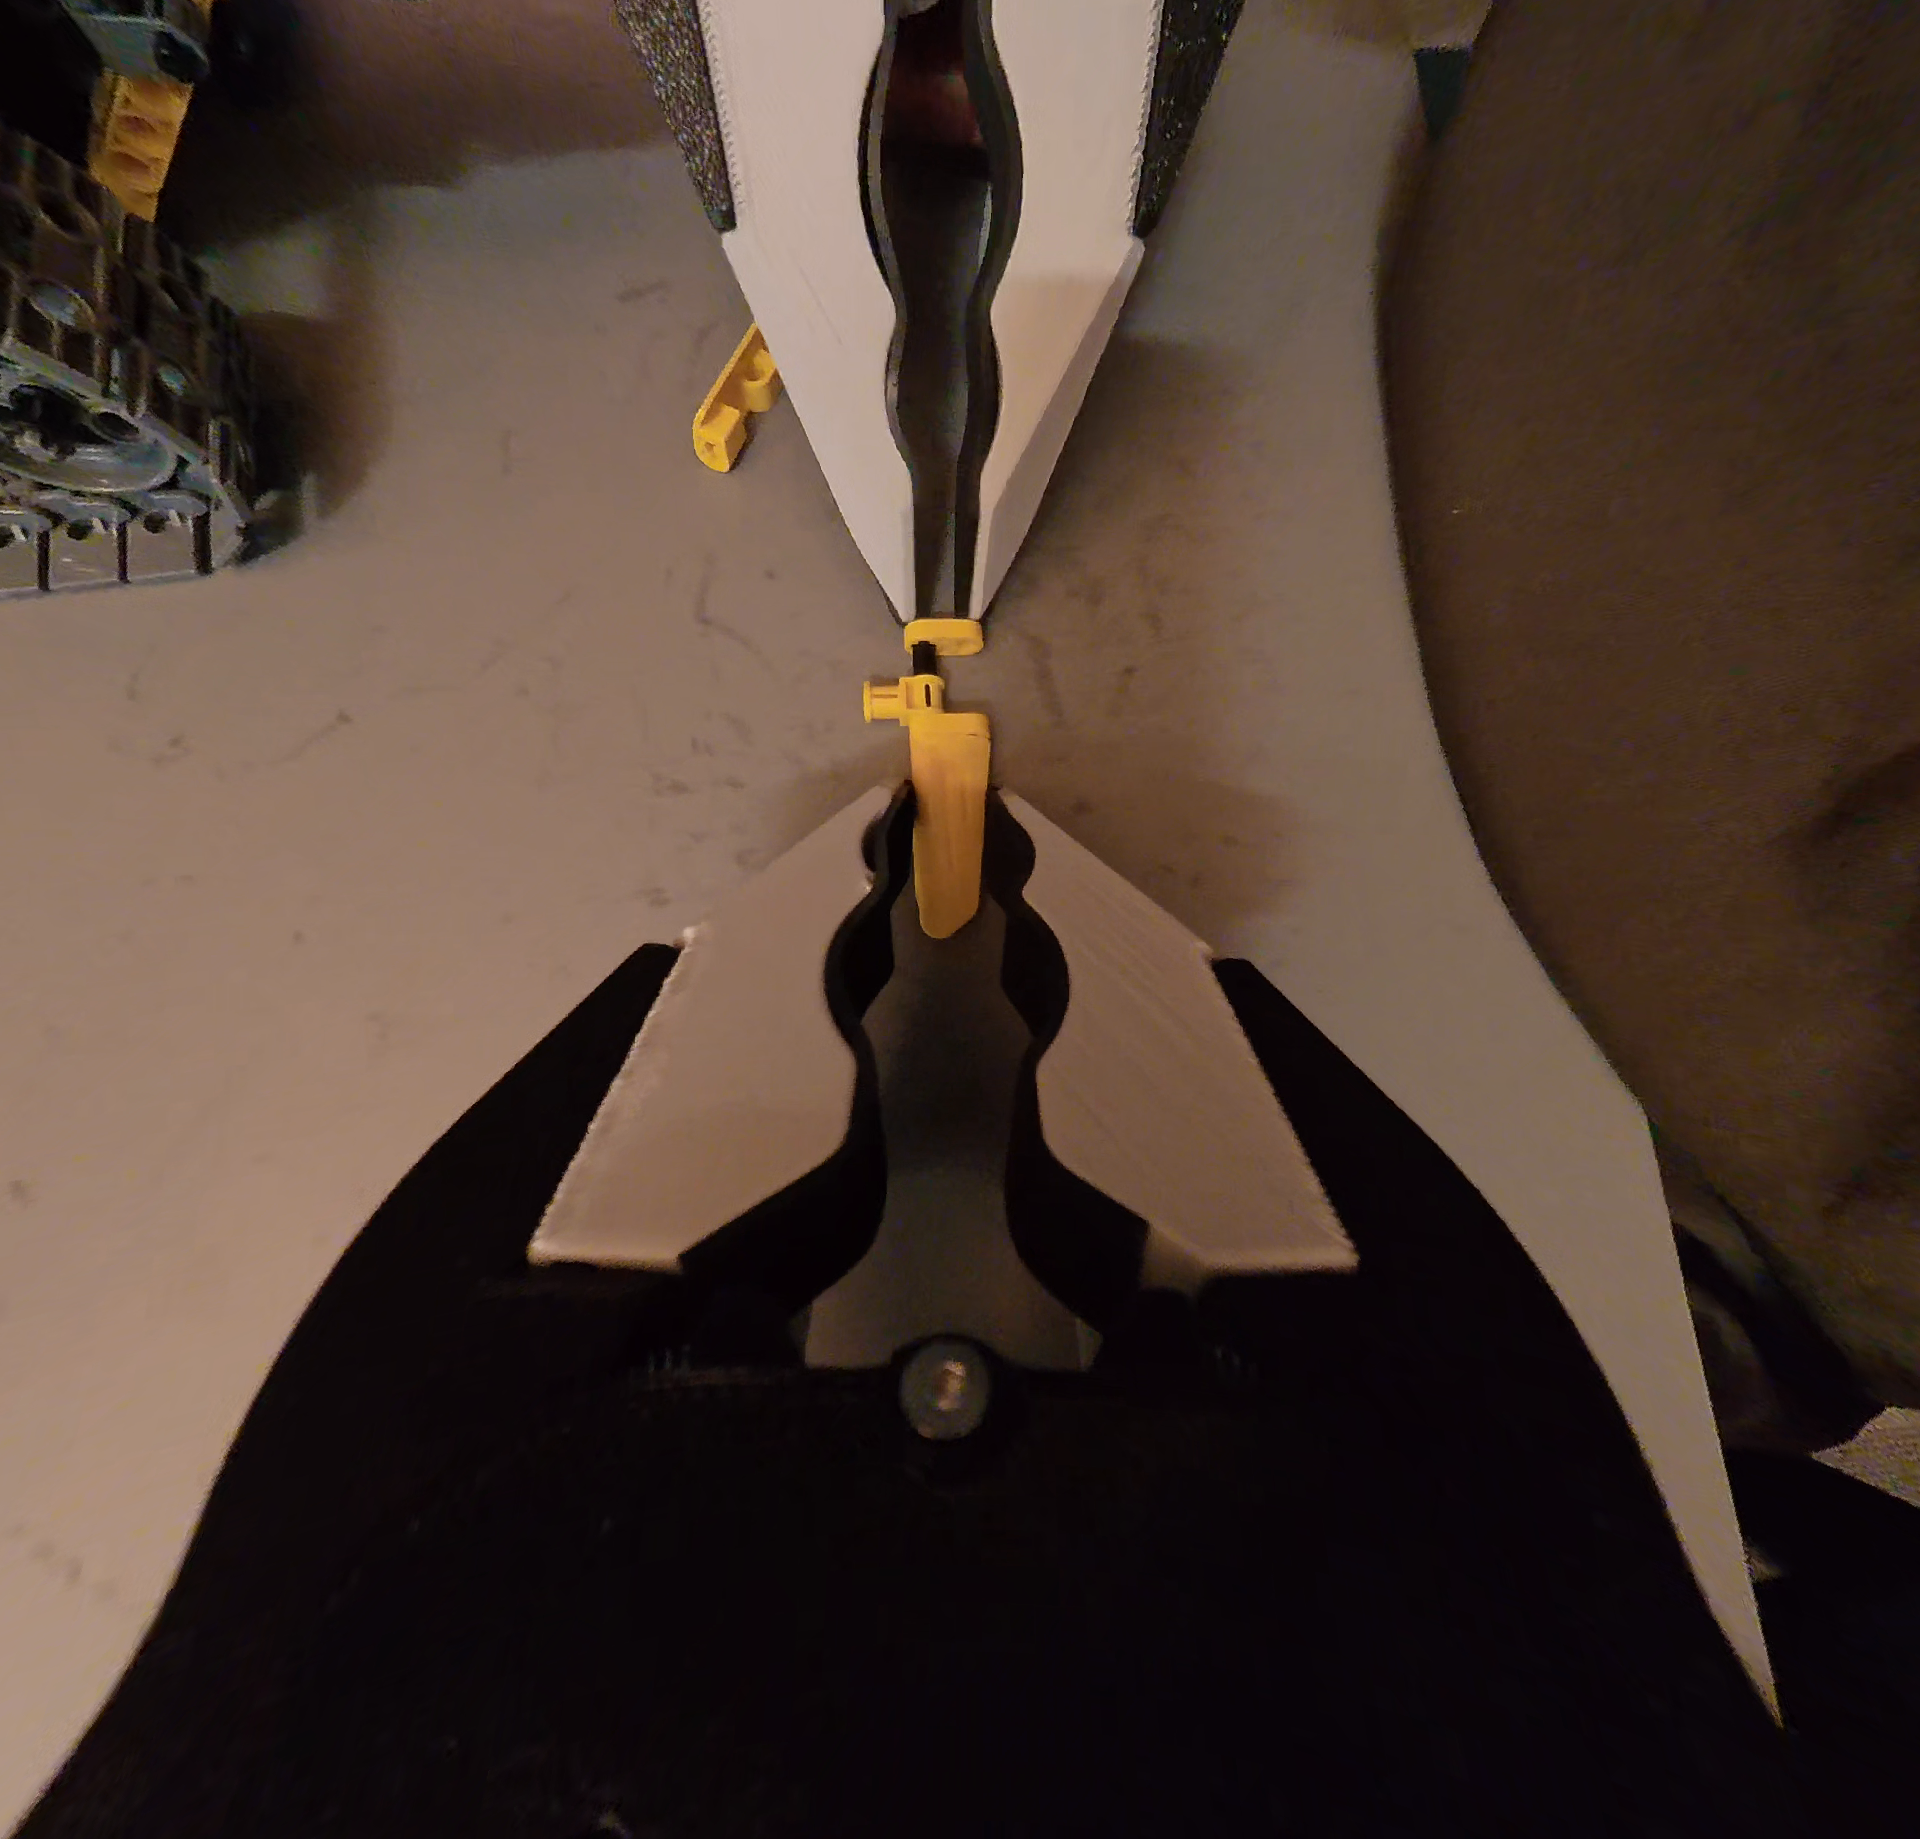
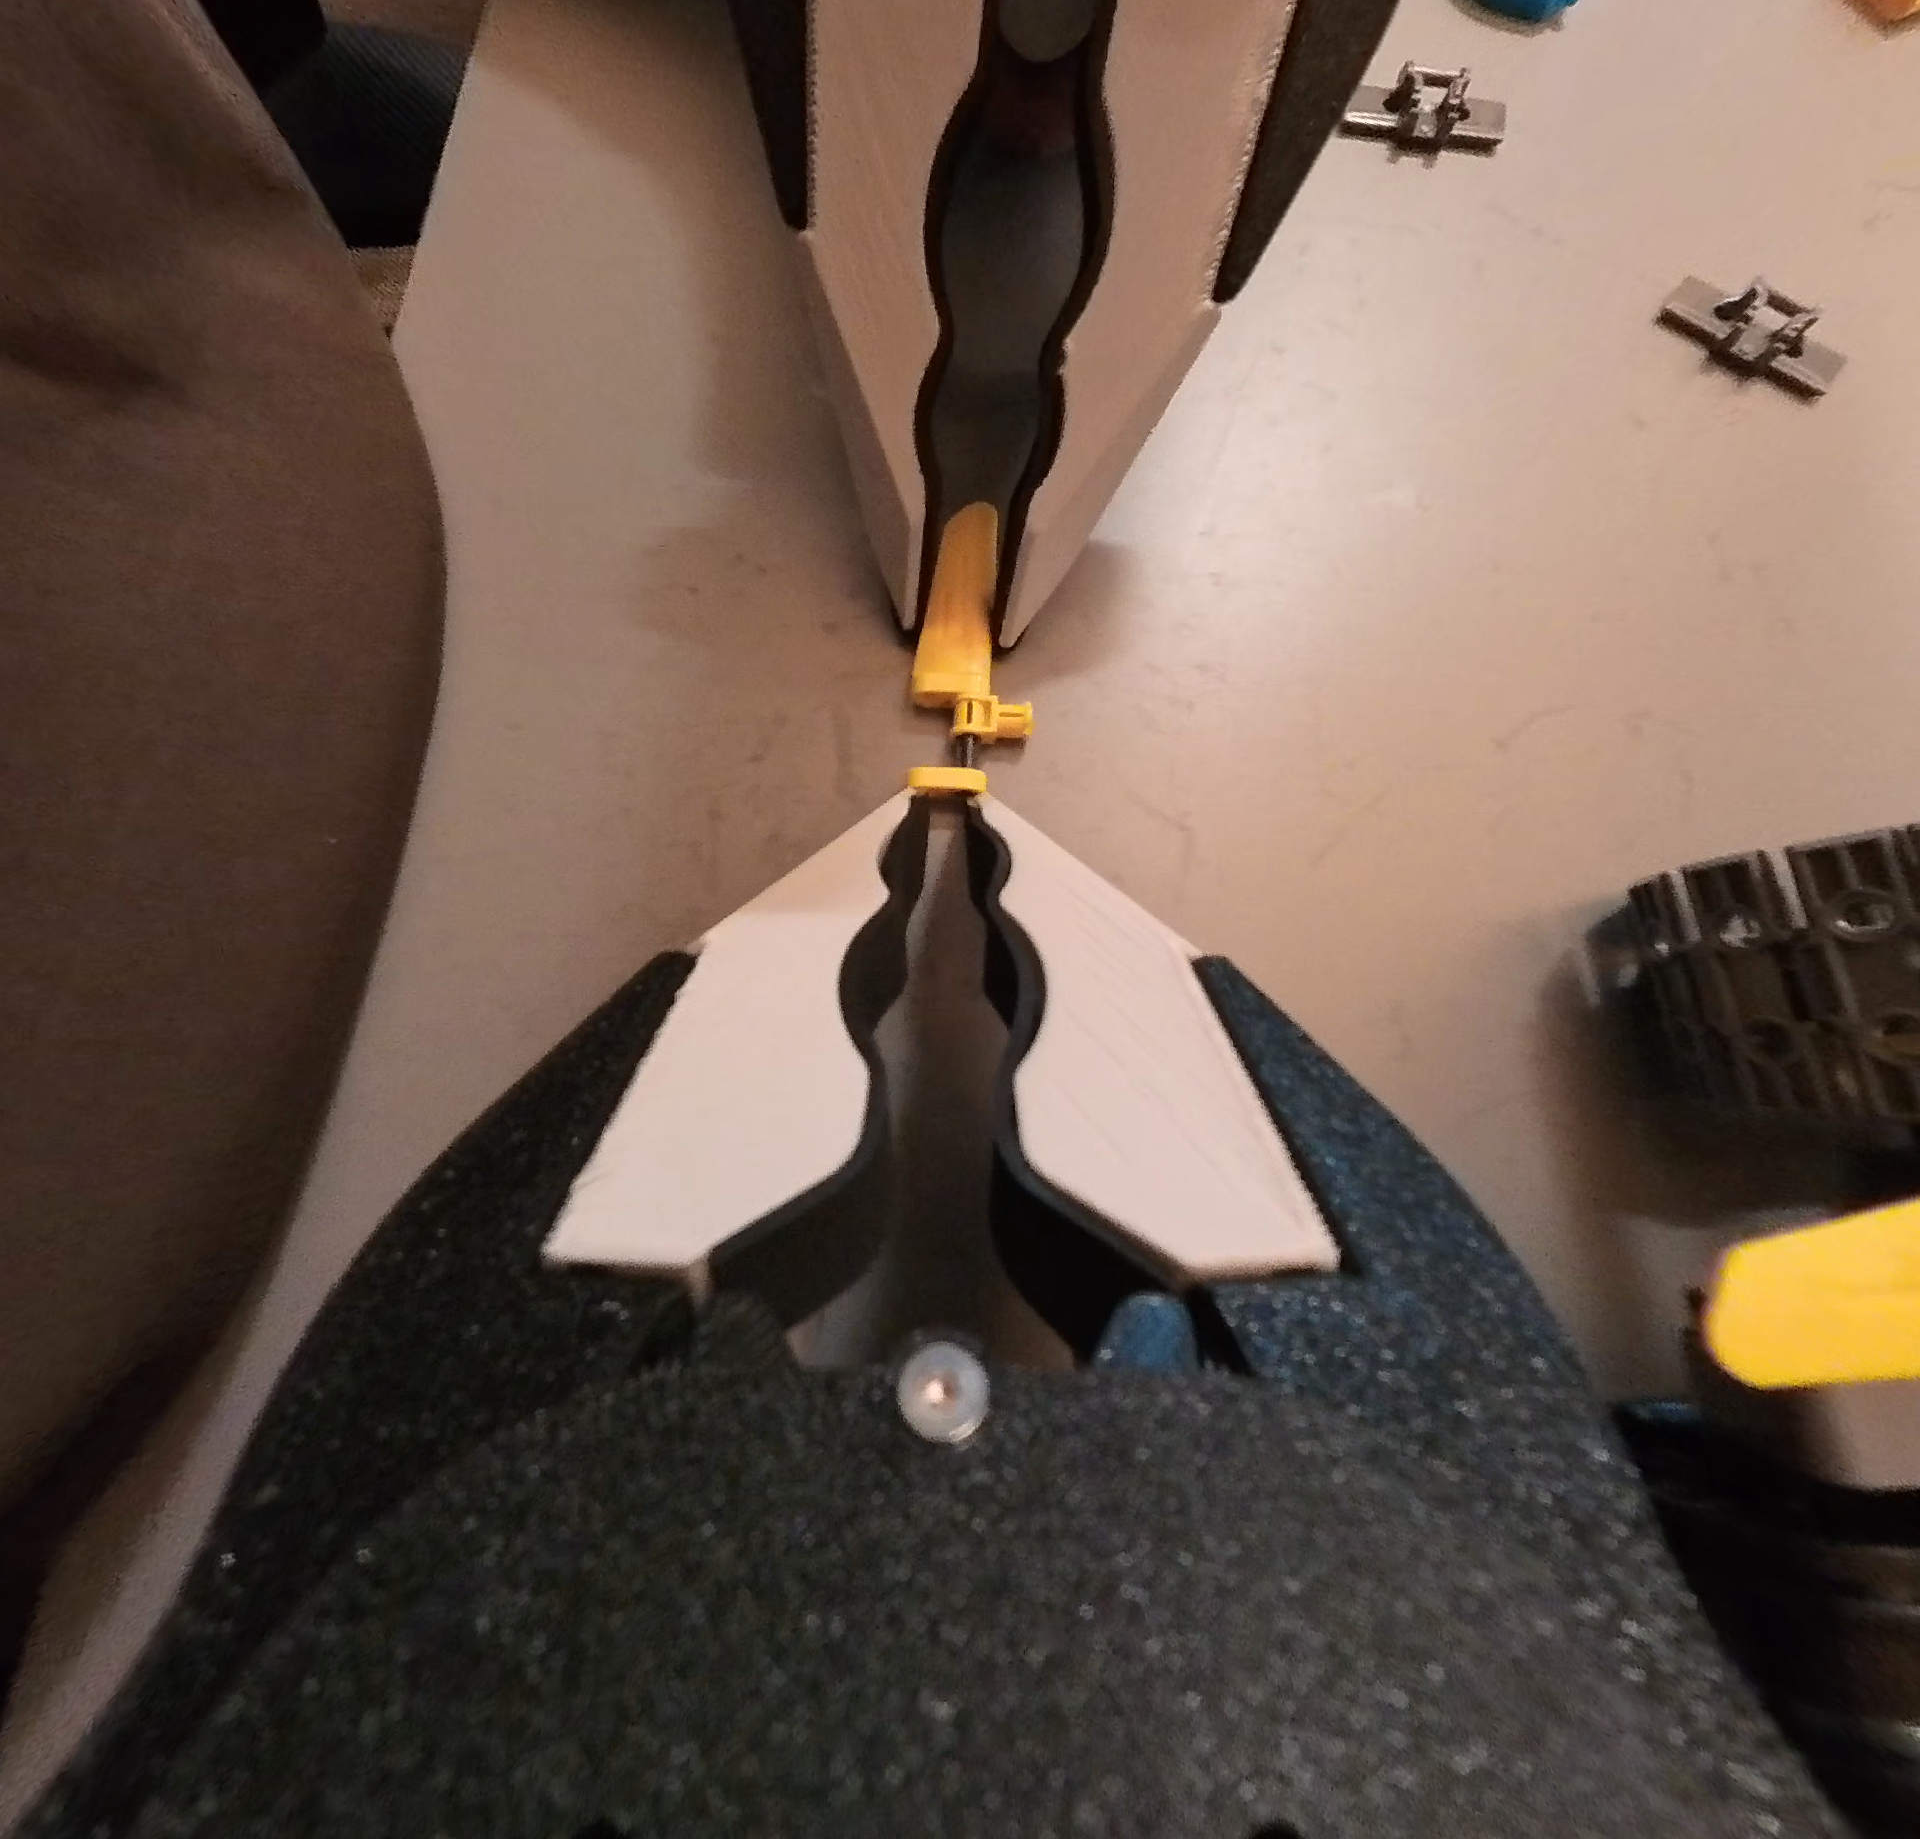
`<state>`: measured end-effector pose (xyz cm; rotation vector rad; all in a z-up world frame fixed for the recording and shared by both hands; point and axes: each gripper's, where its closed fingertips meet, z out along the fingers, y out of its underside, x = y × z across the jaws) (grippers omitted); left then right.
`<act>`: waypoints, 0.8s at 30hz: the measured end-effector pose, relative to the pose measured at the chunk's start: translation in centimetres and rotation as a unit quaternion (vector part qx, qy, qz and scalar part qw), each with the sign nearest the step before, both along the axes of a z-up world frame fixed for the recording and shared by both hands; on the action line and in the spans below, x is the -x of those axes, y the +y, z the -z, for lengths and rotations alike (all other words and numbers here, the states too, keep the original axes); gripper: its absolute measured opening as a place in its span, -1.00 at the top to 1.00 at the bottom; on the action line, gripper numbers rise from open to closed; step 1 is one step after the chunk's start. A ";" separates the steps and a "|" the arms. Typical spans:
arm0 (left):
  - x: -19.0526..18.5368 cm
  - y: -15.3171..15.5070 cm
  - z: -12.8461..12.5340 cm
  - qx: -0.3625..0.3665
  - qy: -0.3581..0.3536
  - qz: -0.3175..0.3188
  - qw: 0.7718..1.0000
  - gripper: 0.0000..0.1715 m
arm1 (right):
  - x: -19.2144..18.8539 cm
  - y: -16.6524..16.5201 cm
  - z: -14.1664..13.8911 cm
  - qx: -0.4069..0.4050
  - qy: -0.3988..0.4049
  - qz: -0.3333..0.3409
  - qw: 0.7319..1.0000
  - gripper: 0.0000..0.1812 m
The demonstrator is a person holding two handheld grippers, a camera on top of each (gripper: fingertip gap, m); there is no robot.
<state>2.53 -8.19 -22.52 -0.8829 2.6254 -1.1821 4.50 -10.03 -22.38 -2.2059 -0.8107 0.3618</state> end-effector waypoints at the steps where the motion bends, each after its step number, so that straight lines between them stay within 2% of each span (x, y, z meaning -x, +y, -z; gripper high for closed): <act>1: 0.0 0.0 0.0 0.002 0.003 0.000 1.000 0.88 | 0.0 0.0 0.0 0.000 0.000 0.000 1.000 0.93; 24: -0.1 -0.1 -0.1 0.007 0.011 -0.003 1.000 0.90 | 0.2 0.3 0.0 0.020 0.012 -0.004 1.000 0.94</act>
